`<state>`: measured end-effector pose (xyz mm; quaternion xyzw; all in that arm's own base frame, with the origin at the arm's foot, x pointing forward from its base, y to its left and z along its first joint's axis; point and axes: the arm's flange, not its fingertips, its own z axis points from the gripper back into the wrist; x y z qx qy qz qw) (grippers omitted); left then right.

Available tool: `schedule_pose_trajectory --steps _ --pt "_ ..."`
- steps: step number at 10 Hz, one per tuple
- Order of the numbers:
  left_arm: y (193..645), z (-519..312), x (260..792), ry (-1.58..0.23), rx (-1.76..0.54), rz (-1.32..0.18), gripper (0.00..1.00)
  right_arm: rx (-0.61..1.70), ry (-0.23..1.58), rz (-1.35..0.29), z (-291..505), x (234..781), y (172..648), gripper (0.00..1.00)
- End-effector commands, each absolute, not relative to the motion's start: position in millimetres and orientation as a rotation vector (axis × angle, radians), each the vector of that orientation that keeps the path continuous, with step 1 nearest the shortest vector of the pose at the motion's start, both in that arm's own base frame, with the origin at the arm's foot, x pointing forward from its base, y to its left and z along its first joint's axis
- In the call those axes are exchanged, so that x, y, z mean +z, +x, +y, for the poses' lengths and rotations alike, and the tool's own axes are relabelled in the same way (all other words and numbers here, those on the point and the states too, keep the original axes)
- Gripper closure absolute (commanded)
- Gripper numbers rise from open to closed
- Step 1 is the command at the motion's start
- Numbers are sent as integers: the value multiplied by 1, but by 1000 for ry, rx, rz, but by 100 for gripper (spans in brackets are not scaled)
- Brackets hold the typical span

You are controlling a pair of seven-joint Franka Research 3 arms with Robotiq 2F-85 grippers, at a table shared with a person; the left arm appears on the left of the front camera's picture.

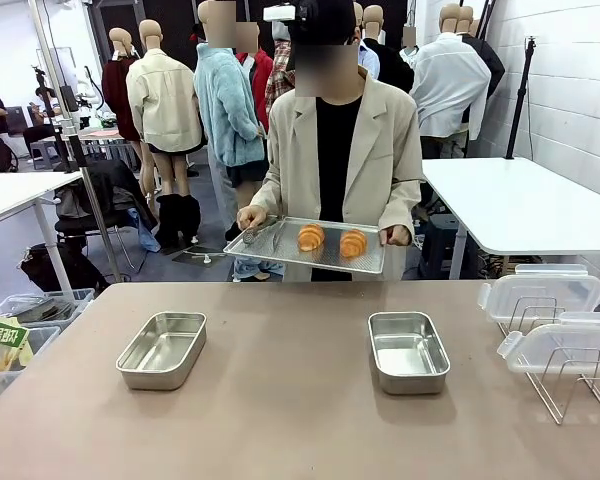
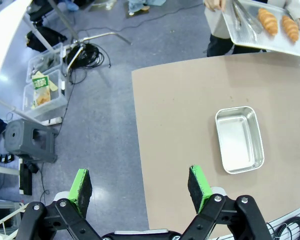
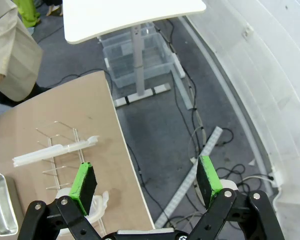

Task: Place the bread in airtight containers.
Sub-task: Lift both Airtight Container.

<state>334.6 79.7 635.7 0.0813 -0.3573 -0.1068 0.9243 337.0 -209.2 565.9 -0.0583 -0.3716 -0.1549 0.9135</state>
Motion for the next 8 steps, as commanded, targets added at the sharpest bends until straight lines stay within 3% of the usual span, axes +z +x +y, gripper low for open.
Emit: schedule_pose_trajectory --steps 1,8 --pt "334 82 636 176 -236 -733 0 -305 -118 -755 -207 562 336 0" --pt "334 82 636 176 -236 -733 0 -305 -118 -755 -207 562 336 0"
